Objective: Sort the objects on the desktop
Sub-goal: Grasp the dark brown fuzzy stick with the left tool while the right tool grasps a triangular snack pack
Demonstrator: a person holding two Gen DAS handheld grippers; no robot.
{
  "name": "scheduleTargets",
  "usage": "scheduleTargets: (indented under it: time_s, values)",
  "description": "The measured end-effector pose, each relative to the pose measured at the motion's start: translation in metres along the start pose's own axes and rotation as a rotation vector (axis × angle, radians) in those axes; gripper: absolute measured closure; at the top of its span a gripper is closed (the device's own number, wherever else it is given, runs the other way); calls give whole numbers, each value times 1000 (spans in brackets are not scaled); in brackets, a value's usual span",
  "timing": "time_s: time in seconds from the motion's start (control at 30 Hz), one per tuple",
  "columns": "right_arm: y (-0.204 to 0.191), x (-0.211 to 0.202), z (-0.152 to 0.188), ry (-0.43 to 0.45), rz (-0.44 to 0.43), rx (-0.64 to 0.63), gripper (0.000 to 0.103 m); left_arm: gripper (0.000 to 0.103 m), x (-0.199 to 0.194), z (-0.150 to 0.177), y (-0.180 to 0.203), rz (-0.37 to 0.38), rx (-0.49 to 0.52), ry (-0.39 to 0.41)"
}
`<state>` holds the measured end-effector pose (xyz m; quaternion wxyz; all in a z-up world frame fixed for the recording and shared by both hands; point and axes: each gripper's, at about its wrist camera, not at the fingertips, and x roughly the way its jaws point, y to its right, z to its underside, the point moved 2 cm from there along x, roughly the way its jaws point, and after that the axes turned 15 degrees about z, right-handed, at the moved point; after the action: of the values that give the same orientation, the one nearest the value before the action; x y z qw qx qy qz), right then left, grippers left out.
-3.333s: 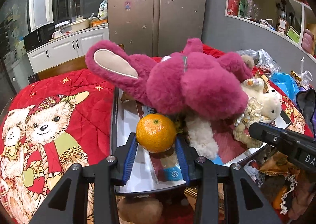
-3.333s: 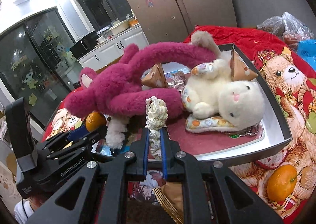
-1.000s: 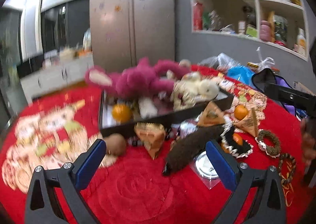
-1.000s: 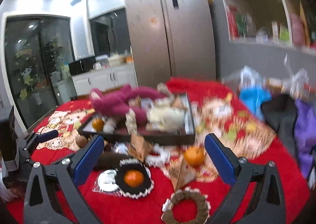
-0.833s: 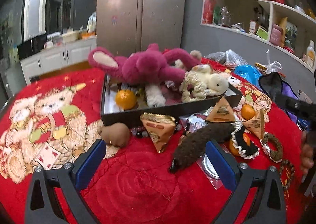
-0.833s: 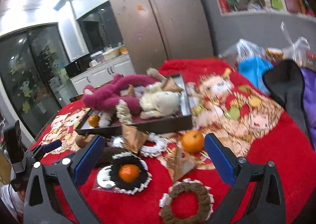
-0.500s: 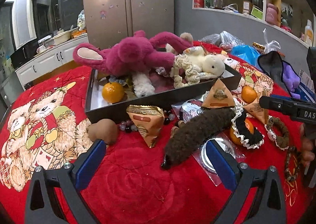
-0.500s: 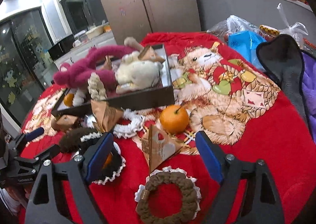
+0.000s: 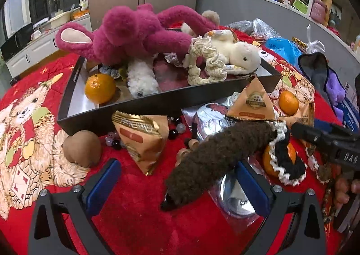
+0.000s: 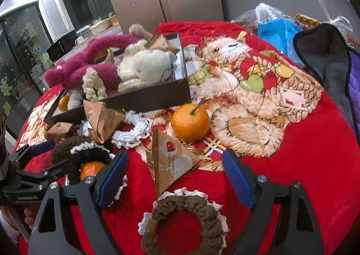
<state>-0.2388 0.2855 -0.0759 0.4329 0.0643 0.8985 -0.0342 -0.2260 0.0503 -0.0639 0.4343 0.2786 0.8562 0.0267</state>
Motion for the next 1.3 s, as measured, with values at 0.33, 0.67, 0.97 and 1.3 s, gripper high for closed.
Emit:
scheduleTargets:
  time_s: [0.33,0.67,0.97,1.3]
  values:
    - [-4,4,1,-6,35,-23,51,19,0,3,7,41,24,-1]
    - [-9,-16,2,70,31,-61,57,45,-10,11,13,6,47,-3]
    - [-5,-33,-2,117,-2,-33,57,45,-33,10,9,9,24,66]
    - [-4,-40,-4,135,-36,-17,57,87,-68,-4,15,-23,66,155]
